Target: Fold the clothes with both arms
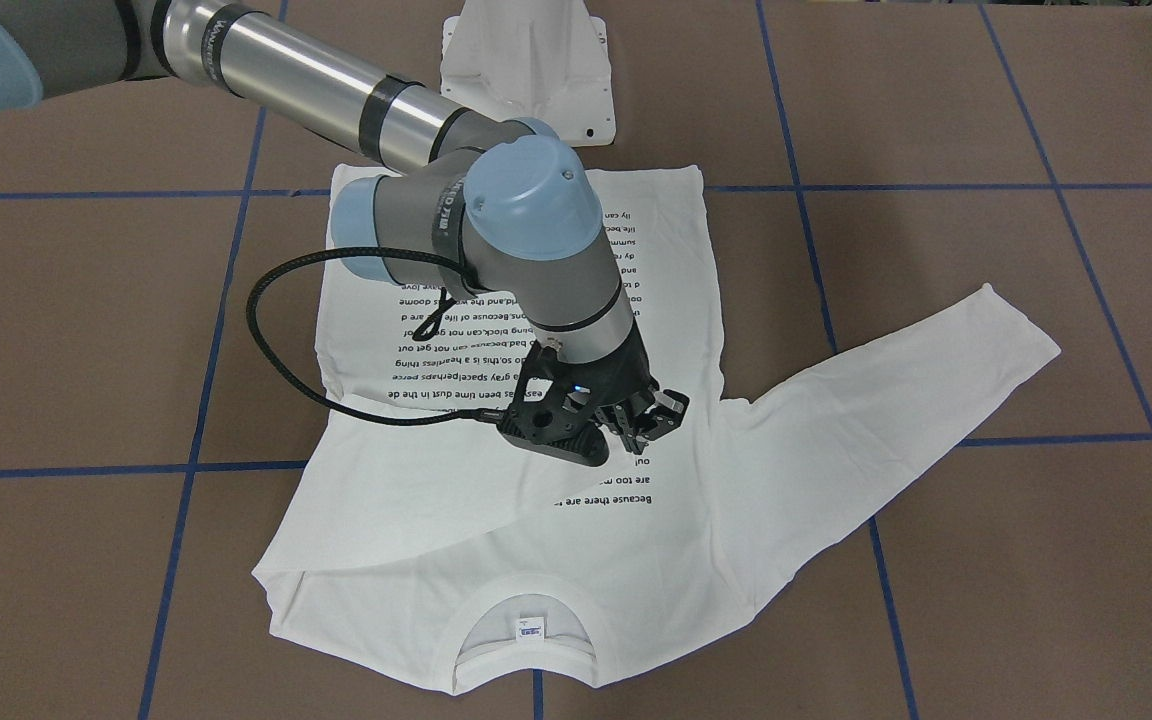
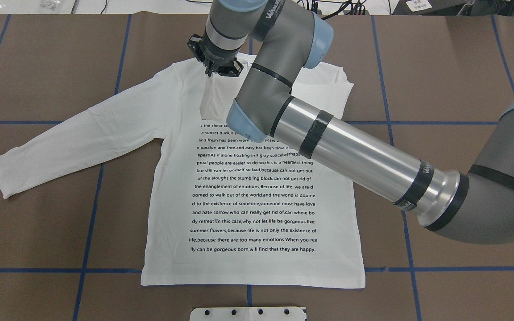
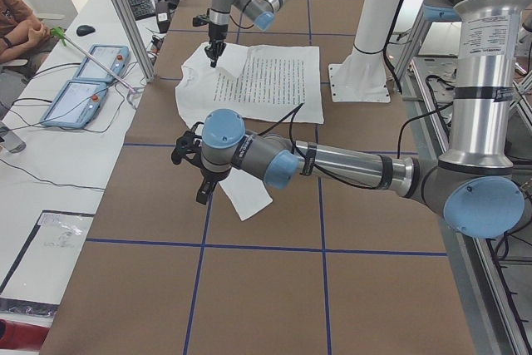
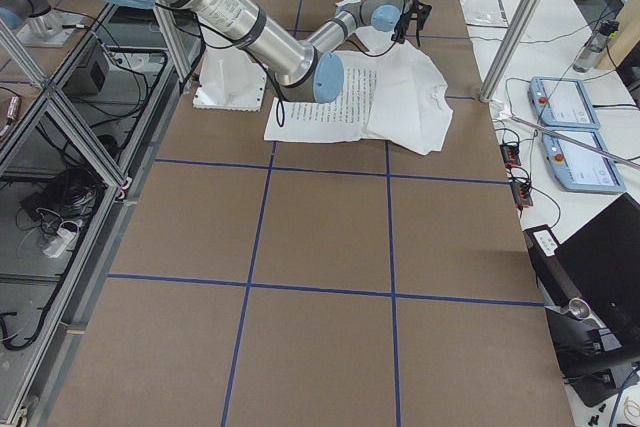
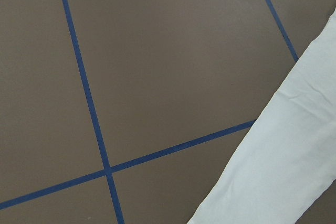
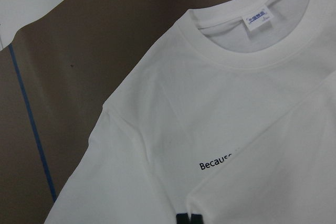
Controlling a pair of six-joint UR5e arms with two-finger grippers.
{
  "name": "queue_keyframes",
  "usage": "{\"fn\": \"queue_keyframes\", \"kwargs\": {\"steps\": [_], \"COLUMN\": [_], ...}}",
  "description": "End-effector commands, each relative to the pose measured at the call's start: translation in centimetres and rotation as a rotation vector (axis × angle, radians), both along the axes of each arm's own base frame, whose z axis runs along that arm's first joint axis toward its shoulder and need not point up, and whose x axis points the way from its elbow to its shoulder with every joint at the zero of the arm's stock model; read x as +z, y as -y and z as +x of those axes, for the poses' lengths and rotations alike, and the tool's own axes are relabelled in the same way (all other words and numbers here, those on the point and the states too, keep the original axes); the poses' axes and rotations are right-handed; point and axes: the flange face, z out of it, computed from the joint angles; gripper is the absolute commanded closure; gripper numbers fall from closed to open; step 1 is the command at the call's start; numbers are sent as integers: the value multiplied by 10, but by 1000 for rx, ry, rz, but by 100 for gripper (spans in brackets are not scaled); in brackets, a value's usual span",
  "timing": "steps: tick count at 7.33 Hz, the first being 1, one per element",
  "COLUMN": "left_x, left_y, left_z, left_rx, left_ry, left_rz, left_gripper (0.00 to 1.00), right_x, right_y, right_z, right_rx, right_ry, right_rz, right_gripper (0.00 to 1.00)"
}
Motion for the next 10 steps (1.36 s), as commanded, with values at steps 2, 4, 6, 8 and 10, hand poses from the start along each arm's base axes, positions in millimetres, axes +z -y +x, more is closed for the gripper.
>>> {"fn": "queue_keyframes", "kwargs": {"steps": [2,4,6,8,10], "left_x": [2,4,5,8,12], "left_y": [0,0,0,-3,-6], "left_z": [1,3,4,5,7], "left_rx": [2,6,8,9,13], "left_ry": [0,0,0,1,1], "left_rz": [-7,-11,-14,-21,-30], "left_gripper": [0,0,0,0,0], "right_x": [-23,-25,-35,-31,-47], "right_y": [-22,-32,-37,-46,-41], "right_z": [-37,-57,-59,-73,-87], "right_rx": [4,20,20,45,68], "right_ry": [13,22,46,29,6], "right_rz": [48,80,99,112,109], "right_gripper": [100,100,100,93,41]}}
